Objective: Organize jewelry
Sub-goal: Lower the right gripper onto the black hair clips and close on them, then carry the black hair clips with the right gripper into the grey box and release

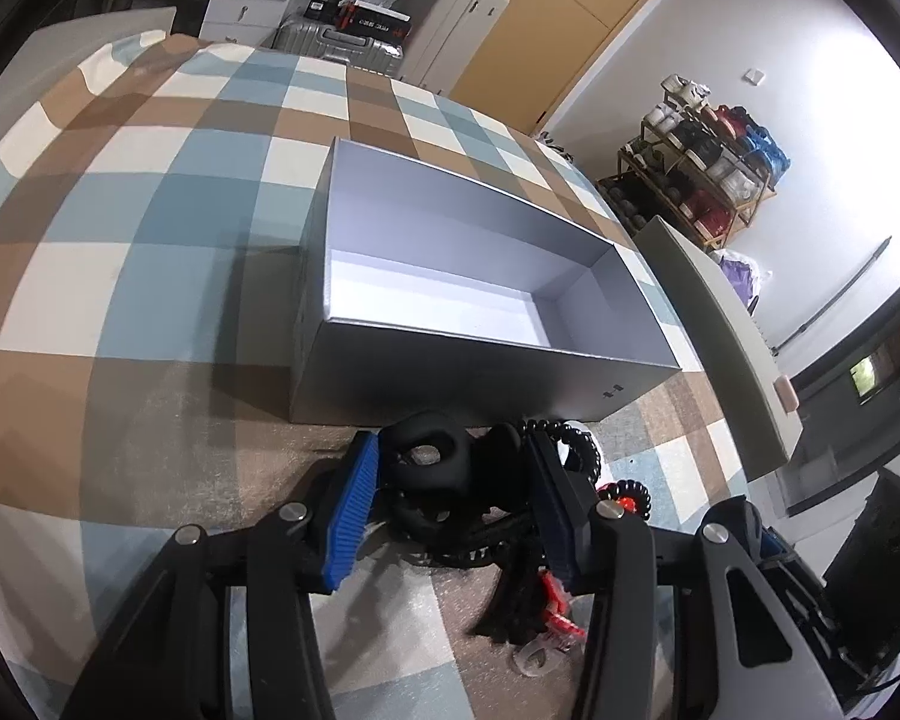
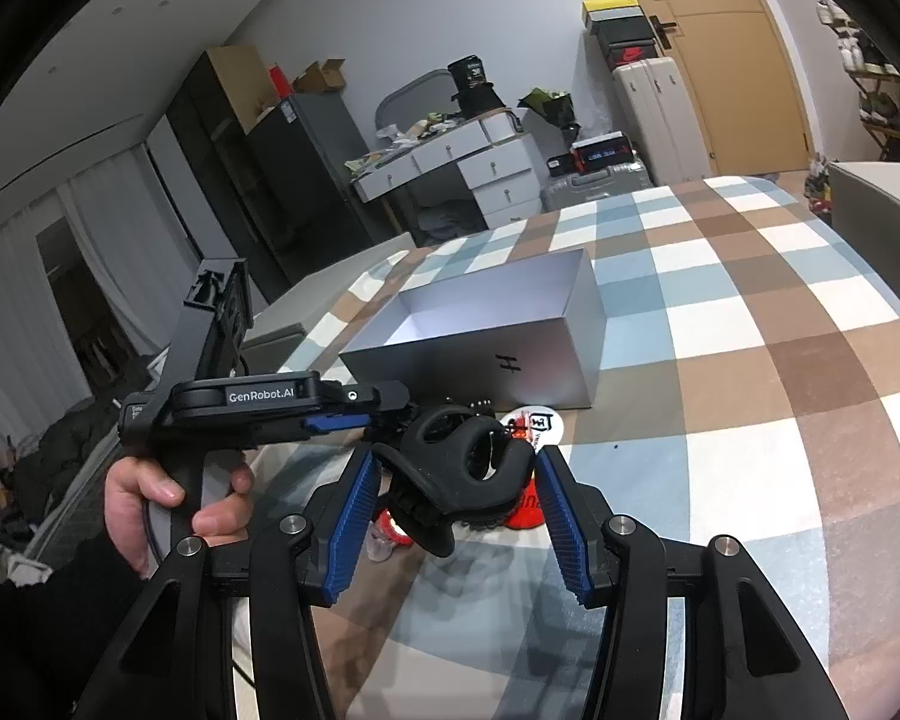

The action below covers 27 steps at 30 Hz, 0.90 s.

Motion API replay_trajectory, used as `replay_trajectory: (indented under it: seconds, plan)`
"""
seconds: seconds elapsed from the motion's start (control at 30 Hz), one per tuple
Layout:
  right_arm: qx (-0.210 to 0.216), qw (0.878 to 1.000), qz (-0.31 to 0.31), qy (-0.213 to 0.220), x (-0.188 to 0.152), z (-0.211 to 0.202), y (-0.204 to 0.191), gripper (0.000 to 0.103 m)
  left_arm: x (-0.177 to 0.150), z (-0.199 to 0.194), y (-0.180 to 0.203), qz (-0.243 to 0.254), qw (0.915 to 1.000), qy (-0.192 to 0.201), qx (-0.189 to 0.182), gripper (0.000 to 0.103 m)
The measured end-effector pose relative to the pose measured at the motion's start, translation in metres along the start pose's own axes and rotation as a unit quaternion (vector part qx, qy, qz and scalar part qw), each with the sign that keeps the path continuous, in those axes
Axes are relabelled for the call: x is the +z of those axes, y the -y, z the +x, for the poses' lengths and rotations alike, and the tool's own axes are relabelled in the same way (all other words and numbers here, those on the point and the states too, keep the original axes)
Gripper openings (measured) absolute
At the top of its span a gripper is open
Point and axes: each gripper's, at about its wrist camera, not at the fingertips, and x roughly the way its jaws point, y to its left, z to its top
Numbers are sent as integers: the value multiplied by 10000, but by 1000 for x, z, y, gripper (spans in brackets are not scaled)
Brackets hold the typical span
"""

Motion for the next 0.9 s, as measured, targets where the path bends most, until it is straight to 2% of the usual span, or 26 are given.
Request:
replay_trajectory:
  seconds: [0.3, 0.67, 0.9]
  plan:
    - [-46, 9998, -62, 183, -1, -9, -10, 52, -8, -21, 10, 255, 9994, 184, 129, 43]
    - [55, 9988, -53, 491, 7, -20, -19, 52, -5, -50, 17, 322, 9980, 519, 183, 43]
    - [150, 9976, -129, 665, 29, -21, -18, 52, 6, -64, 31, 515, 9960, 725, 121, 43]
